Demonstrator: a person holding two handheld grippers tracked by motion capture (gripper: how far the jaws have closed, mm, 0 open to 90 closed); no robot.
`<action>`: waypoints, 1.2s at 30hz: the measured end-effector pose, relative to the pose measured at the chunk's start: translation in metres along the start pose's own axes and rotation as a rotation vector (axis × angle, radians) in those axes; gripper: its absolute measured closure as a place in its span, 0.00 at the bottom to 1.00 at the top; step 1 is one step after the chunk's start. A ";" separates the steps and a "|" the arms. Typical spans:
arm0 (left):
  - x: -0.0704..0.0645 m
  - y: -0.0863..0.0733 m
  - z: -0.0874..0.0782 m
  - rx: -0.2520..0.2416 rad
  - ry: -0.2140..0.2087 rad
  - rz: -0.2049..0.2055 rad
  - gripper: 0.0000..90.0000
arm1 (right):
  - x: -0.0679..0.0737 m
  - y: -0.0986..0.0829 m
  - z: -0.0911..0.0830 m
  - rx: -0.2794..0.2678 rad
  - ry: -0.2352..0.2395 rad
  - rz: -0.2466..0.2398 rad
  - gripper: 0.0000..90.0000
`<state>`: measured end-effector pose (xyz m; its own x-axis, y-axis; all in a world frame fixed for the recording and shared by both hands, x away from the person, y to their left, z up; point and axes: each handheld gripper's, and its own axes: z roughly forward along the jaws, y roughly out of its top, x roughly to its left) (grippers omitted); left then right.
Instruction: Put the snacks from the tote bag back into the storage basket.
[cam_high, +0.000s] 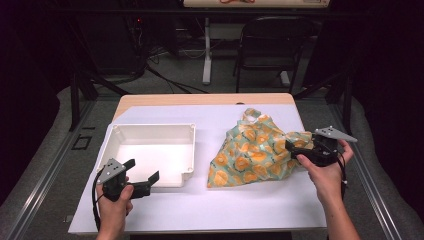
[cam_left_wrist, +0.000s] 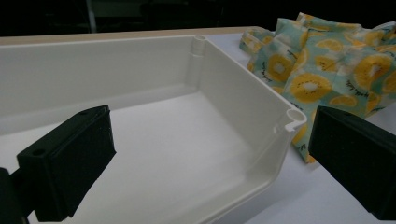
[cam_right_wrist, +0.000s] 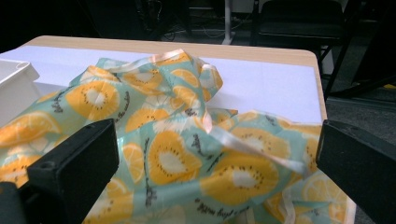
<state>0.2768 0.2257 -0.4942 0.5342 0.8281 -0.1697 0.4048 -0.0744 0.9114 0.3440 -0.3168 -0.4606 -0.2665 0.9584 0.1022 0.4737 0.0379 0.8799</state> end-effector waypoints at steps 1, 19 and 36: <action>-0.002 0.002 0.002 0.001 -0.004 0.001 0.01 | 0.000 0.002 0.002 0.002 0.001 0.001 0.00; -0.036 0.053 0.046 -0.025 -0.058 0.045 0.02 | 0.016 -0.019 0.030 0.062 0.039 -0.037 0.38; -0.050 0.035 0.066 0.036 -0.110 0.049 0.05 | 0.037 -0.020 0.000 -0.048 0.187 -0.074 1.00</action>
<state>0.3137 0.1453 -0.4790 0.6312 0.7575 -0.1669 0.4015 -0.1350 0.9059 0.3246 -0.2821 -0.4747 -0.4526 0.8839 0.1173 0.4079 0.0883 0.9088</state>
